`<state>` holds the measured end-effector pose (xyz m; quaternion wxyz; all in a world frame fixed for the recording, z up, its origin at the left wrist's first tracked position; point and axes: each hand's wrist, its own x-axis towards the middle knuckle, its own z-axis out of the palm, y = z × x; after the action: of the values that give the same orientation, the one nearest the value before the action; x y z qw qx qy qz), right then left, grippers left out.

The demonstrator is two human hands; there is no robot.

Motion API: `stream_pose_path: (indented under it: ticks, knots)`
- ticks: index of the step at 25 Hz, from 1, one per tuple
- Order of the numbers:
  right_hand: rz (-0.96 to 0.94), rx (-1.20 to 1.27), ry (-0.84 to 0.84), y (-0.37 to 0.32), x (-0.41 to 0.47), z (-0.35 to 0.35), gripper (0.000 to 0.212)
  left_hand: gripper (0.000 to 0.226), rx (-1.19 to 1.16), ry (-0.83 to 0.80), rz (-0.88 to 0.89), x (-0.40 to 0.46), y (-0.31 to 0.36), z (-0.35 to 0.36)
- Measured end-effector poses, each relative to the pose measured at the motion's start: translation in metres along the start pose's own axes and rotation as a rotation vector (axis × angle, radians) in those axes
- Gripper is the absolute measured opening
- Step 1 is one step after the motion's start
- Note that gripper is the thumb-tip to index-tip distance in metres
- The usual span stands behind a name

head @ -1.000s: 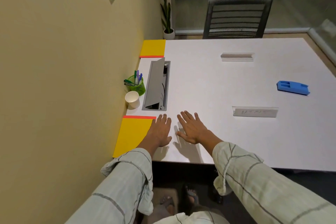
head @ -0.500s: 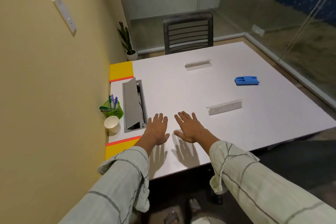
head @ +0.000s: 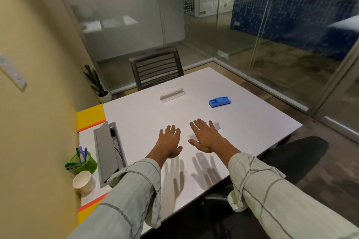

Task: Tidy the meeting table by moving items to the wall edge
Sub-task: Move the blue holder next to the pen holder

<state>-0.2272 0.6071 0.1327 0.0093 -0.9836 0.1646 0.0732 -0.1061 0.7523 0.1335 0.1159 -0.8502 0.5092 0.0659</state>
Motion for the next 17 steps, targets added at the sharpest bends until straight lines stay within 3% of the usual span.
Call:
stream_pose_path:
  ticks: [7, 17]
  knots:
    - [0.149, 0.021, -0.008, 0.137, -0.052, -0.013, 0.076, 0.074, -0.027, 0.043, 0.129, 0.078, 0.119, -0.045]
    - [0.139, 0.011, -0.045, 0.336, -0.11, -0.024, 0.075, 0.076, -0.111, 0.02, 0.136, 0.186, 0.305, -0.097]
